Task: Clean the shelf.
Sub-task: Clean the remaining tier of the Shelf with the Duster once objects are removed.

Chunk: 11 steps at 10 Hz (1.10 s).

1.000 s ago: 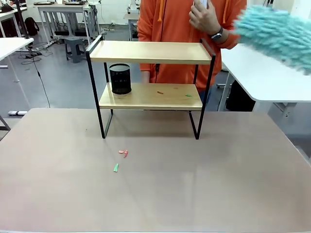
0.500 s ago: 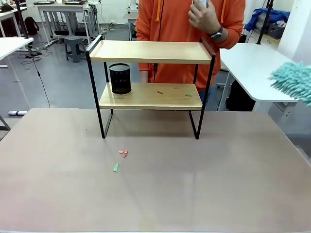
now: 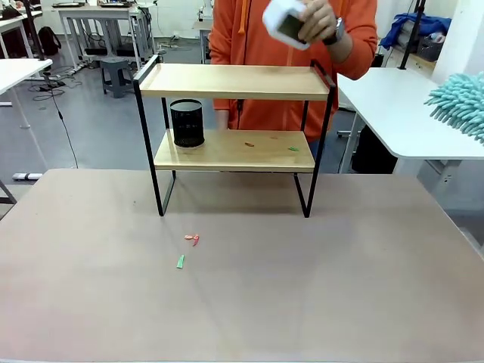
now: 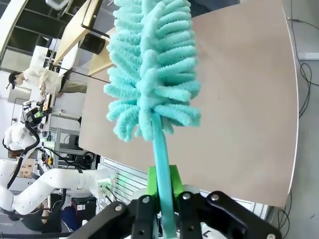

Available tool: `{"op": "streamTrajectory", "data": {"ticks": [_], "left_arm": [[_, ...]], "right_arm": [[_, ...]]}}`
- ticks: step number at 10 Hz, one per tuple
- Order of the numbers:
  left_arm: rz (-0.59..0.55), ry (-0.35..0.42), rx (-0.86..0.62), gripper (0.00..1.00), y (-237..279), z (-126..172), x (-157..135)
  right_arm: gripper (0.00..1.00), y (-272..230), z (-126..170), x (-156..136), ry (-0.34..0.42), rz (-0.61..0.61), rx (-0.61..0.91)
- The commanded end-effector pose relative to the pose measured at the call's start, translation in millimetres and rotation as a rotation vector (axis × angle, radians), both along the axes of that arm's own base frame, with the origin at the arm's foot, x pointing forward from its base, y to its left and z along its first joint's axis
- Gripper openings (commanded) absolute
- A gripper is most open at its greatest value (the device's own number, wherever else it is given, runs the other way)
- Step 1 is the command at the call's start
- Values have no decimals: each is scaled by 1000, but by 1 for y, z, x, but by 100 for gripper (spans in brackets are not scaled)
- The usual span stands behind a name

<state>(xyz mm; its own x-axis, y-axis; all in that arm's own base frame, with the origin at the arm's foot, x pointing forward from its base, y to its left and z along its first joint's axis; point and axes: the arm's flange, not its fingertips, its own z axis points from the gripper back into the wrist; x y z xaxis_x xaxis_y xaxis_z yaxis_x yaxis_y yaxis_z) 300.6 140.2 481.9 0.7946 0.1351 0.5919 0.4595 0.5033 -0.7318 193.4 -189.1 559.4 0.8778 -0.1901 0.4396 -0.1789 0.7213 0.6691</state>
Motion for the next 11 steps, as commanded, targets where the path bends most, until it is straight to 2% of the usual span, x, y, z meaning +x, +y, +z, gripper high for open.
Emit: {"op": "streamTrajectory", "data": {"ticks": [1, 11], "left_arm": [[0, -29, -18, 100, -2, 0, 0], [0, -29, -18, 100, -2, 0, 0]], "right_arm": [[12, -4, 0, -1, -9, 12, 4], [12, -4, 0, -1, -9, 12, 4]]}}
